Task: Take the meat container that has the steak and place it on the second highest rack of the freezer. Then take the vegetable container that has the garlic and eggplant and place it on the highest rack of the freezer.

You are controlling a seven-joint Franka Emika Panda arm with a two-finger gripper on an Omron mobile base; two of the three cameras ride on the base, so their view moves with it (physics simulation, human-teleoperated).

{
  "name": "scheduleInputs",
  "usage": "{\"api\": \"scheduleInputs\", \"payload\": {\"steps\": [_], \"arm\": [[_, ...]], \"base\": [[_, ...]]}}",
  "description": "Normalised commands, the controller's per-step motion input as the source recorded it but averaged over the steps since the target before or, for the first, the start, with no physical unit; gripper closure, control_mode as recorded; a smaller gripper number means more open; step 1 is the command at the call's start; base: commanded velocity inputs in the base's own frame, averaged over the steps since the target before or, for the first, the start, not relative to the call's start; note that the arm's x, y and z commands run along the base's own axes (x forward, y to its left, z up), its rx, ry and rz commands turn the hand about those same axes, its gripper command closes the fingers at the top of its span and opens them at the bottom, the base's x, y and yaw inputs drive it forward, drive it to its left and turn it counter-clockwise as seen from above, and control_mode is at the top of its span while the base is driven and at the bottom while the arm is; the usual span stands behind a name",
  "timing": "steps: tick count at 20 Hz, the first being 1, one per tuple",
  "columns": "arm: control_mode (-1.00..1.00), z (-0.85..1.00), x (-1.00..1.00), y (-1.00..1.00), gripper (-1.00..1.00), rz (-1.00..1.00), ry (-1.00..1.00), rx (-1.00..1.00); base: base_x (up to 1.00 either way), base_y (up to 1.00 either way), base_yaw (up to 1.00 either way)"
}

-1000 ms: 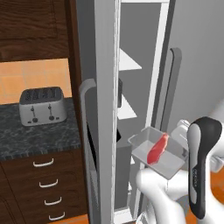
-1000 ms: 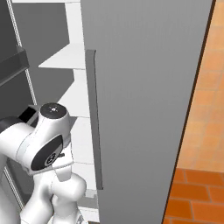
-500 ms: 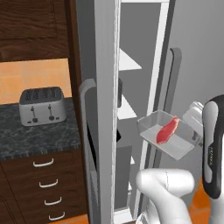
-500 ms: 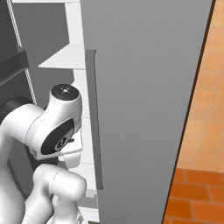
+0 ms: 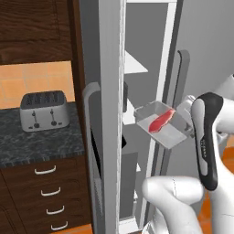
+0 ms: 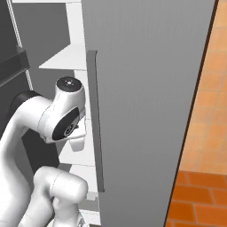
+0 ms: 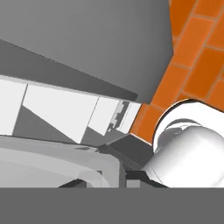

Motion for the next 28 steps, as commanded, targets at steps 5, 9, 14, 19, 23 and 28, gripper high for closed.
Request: {"api": "scheduleInputs", "payload": {"steps": [5,9,14,19,23,28], "arm": [[-1.0,-0.04,0.67,0.34,1.0,0.0,-0.05,0.0],[-1.0,-0.15,0.7,0.34,1.0,-0.01,-0.01,0.0],[-1.0,-0.14,0.64,0.11,1.0,-0.06,0.0,0.0],[-1.0,-0.28,0.49,0.05,1.0,-0.07,0.0,0.0],[-1.0,-0.13,0.59,0.19,1.0,-0.04,0.0,0.0],[-1.0,-0.06,0.71,0.26,1.0,-0.04,0.0,0.0]], "base": [[0.0,0.0,0.0],[0.0,0.0,0.0],[0.0,0.0,0.0],[0.0,0.0,0.0],[0.0,0.0,0.0],[0.0,0.0,0.0]]}}
